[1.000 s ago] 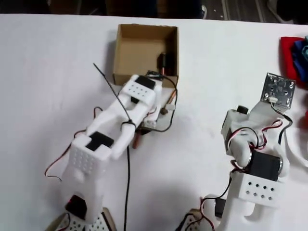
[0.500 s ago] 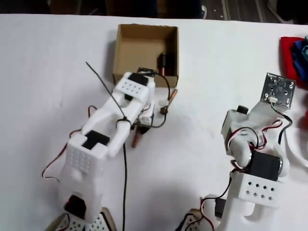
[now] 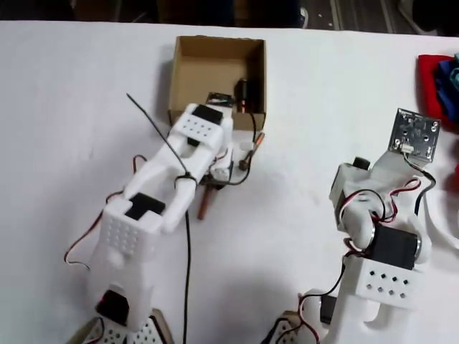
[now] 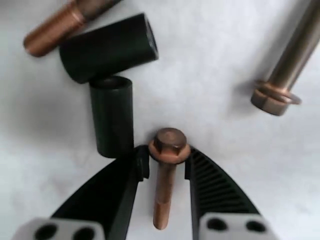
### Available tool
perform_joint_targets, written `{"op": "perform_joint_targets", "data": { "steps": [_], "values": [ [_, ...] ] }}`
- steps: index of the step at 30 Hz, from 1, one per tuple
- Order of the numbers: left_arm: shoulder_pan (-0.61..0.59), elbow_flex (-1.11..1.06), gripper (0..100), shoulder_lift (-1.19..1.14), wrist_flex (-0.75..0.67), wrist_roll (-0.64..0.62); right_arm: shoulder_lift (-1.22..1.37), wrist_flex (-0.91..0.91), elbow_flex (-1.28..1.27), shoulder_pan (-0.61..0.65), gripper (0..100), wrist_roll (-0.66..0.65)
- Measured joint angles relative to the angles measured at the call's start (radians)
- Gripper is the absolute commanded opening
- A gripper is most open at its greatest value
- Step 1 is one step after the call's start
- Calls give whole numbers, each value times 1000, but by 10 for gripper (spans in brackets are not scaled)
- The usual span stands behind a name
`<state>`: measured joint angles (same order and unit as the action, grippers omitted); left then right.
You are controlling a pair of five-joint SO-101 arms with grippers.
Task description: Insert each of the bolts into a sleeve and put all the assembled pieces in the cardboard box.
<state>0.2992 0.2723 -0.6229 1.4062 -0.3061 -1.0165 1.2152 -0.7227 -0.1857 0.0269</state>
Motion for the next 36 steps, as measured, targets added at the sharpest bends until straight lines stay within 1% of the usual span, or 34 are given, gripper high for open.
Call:
{"op": "perform_joint_targets", "data": {
  "steps": [6, 8, 10, 12, 14, 20, 23, 29, 32, 36],
  "values": [
    [0, 20, 141, -46, 0, 0, 0, 0, 0, 0, 23, 0],
    [0, 25, 94, -57, 0, 0, 0, 0, 0, 0, 23, 0],
    [0, 29, 16, -64, 0, -2, 0, 0, 0, 0, 23, 0],
    [5, 35, 36, -69, -2, -2, 0, 0, 0, 0, 23, 0],
    [6, 40, 22, -66, -2, -3, 0, 0, 0, 0, 23, 0],
    [3, 35, 25, -18, -2, -5, 0, 0, 0, 0, 23, 0],
    [-3, 34, 25, 61, -3, -5, 0, 0, 0, 0, 23, 0],
    [0, 34, 25, 336, 15, -3, 0, -6, -20, 0, 23, 0],
    [17, 34, 25, 480, 35, -3, 0, -54, -83, 18, 23, 0],
    [48, 34, 25, 663, 35, -3, 0, -169, -203, 75, 23, 0]
  ]
}}
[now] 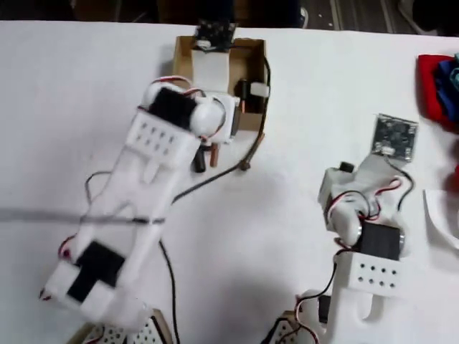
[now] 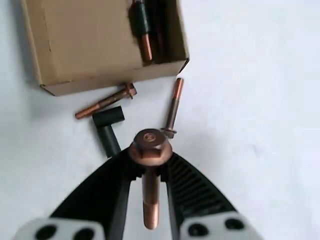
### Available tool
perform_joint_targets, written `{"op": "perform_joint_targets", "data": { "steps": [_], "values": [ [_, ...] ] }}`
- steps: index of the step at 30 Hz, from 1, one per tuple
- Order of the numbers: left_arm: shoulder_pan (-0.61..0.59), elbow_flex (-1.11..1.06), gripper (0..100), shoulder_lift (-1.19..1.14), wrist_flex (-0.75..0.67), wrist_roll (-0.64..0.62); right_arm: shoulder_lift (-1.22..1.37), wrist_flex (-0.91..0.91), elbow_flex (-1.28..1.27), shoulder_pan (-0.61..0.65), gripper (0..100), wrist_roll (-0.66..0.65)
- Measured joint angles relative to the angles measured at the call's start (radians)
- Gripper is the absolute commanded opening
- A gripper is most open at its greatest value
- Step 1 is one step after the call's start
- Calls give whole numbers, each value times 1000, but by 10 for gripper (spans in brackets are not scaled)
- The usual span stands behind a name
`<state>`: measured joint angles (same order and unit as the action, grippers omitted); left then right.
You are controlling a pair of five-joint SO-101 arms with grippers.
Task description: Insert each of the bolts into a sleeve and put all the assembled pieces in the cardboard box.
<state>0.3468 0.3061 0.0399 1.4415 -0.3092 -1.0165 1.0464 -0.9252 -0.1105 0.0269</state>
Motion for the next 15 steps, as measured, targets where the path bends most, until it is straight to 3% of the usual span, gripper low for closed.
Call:
{"op": "perform_joint_targets", "data": {
  "steps": [8, 15],
  "values": [
    [3, -118, 25, 216, -83, 0, -215, -236, -262, 147, 23, 0],
    [3, -327, 25, 356, -356, 0, -605, -402, -560, 245, 23, 0]
  ]
}}
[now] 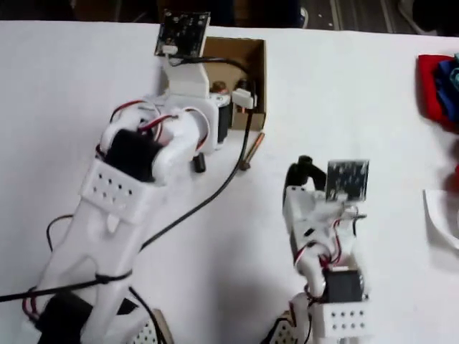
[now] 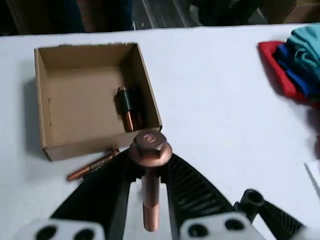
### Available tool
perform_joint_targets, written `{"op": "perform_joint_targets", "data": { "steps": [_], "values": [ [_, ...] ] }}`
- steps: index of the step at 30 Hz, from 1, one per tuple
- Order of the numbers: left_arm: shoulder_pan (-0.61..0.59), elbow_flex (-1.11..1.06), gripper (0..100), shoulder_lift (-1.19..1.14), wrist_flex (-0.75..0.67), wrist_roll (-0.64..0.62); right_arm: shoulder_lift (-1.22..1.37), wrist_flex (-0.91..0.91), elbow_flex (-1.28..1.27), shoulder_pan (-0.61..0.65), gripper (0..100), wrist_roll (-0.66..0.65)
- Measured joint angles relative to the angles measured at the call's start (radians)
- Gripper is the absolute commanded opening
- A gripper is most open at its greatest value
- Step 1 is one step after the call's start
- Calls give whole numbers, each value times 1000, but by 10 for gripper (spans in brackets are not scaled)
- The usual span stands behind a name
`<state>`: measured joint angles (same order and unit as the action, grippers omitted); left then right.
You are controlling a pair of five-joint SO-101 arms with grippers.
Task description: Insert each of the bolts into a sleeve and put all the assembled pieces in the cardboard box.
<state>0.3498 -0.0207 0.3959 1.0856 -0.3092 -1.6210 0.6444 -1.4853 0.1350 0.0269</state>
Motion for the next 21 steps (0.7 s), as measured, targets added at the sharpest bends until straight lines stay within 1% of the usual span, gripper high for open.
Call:
{"op": "perform_joint_targets", "data": {
  "steps": [3, 6, 11, 13, 16, 19, 21],
  "values": [
    [3, -89, 25, 43, -146, 0, -127, -101, -120, 34, 23, 0],
    [21, -163, 25, 74, -287, 0, -137, -184, -152, 81, 23, 0],
    [121, -227, 25, 112, -466, 2, -135, -298, -153, 166, 23, 0],
    [172, -241, 25, 115, -502, 2, -135, -336, -163, 176, 23, -21],
    [224, -265, 25, 114, -520, 2, -133, -391, -189, 178, 23, -121],
    [233, -269, 25, 104, -523, 2, -135, -448, -196, 178, 23, -222],
    [230, -269, 25, 97, -528, 2, -133, -462, -198, 184, 23, -255]
  ]
}}
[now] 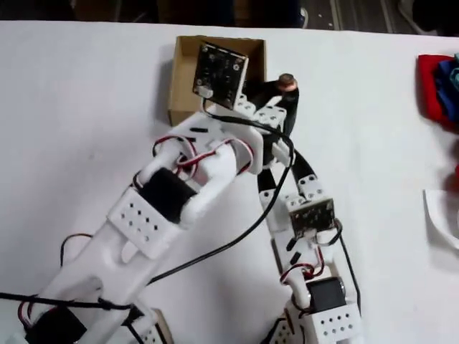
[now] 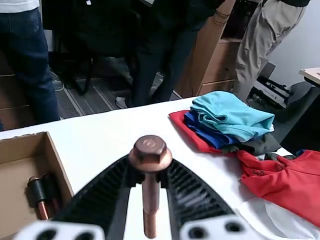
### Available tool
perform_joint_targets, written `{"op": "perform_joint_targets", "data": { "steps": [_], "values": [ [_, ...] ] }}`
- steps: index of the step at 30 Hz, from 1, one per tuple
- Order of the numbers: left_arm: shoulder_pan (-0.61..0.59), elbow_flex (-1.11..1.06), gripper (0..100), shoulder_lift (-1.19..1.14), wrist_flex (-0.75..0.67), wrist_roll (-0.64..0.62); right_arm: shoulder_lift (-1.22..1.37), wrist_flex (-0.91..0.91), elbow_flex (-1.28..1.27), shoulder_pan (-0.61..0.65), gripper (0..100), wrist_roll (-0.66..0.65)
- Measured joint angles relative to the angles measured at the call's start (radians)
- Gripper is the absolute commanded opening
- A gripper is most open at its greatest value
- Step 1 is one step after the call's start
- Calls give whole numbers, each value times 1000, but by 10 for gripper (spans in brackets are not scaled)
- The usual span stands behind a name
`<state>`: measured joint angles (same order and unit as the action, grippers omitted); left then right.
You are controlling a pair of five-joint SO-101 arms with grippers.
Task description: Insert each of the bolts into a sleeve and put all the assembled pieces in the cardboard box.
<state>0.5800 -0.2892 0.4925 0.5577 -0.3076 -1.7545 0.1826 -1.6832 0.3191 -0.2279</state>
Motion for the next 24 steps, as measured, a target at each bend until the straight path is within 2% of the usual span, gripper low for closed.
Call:
{"op": "perform_joint_targets", "data": {
  "steps": [11, 17, 24],
  "values": [
    [2, 0, 25, 0, -2, 0, 0, -3, 0, 0, 23, -20],
    [2, 0, 25, -2, 8, 0, 0, -3, 0, -52, 23, 61],
    [2, -48, 25, -5, 8, 3, 2, -2, 0, -60, 23, 71]
  ]
}}
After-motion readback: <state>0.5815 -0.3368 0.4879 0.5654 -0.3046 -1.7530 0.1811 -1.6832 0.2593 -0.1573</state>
